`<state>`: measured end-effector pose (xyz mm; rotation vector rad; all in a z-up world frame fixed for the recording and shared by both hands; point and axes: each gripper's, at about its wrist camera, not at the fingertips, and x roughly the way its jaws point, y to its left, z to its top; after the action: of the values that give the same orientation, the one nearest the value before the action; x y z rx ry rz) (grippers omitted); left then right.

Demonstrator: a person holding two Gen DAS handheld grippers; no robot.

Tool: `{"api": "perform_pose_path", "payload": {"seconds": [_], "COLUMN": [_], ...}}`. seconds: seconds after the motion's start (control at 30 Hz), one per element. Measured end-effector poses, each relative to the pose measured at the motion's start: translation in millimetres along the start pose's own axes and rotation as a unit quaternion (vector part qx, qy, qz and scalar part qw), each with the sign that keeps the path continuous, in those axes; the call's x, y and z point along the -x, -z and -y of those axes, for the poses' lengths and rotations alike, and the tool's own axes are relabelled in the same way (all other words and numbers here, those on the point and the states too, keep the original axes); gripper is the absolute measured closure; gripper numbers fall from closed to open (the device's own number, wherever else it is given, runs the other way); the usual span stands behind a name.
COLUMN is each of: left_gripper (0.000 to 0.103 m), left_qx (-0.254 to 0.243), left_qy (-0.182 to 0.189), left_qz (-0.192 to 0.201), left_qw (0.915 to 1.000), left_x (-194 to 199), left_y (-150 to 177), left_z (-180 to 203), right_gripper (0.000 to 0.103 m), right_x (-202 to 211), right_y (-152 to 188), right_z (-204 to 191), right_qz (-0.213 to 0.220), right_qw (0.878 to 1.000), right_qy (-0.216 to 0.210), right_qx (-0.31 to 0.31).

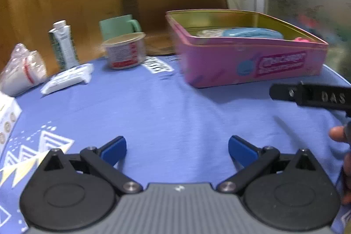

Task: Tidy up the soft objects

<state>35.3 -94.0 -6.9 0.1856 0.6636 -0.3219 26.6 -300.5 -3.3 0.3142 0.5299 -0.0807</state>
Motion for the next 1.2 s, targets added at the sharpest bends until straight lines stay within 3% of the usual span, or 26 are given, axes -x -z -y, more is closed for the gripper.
{"api": "perform_pose_path", "payload": {"seconds": [0.27,0.33,0.57,0.67,0.73,0.93,1.03,1.2], "left_gripper": [0.0,0.0,0.0,0.0,0.0,0.0,0.0,0.0], "left_qx": [0.007,0.008,0.087,0.154,0.178,0.19,0.195,0.204], "left_qy": [-0.057,-0.086,-0.159,-0.132,-0.135,-0.138,-0.129,-0.118], "left_qz": [0.005,0.008,0.009,0.02,0.027,0.046,0.044,0.042], "left_qw": [0.9983,0.9962,0.9833,0.979,0.9743,0.971,0.9711,0.9709], "left_x": [7,10,14,18,21,29,28,26], "left_y": [6,9,17,20,22,26,26,26], "left_z": [-54,-73,-148,-170,-176,-175,-178,-181], "right_gripper": [0.0,0.0,0.0,0.0,0.0,0.0,0.0,0.0], "right_x": [-13,-17,-38,-57,-73,-119,-144,-181], "right_y": [5,5,4,-7,-14,-42,-54,-60], "right_z": [-55,-68,-125,-153,-174,-236,-264,-302], "right_qz": [-0.043,-0.053,-0.085,-0.102,-0.102,-0.073,-0.087,-0.087], "right_qw": [0.994,0.992,0.975,0.968,0.965,0.947,0.936,0.927], "right_qy": [-0.053,-0.067,-0.126,-0.157,-0.162,-0.213,-0.243,-0.228], "right_qx": [0.081,0.094,0.16,0.168,0.18,0.228,0.24,0.283]}}
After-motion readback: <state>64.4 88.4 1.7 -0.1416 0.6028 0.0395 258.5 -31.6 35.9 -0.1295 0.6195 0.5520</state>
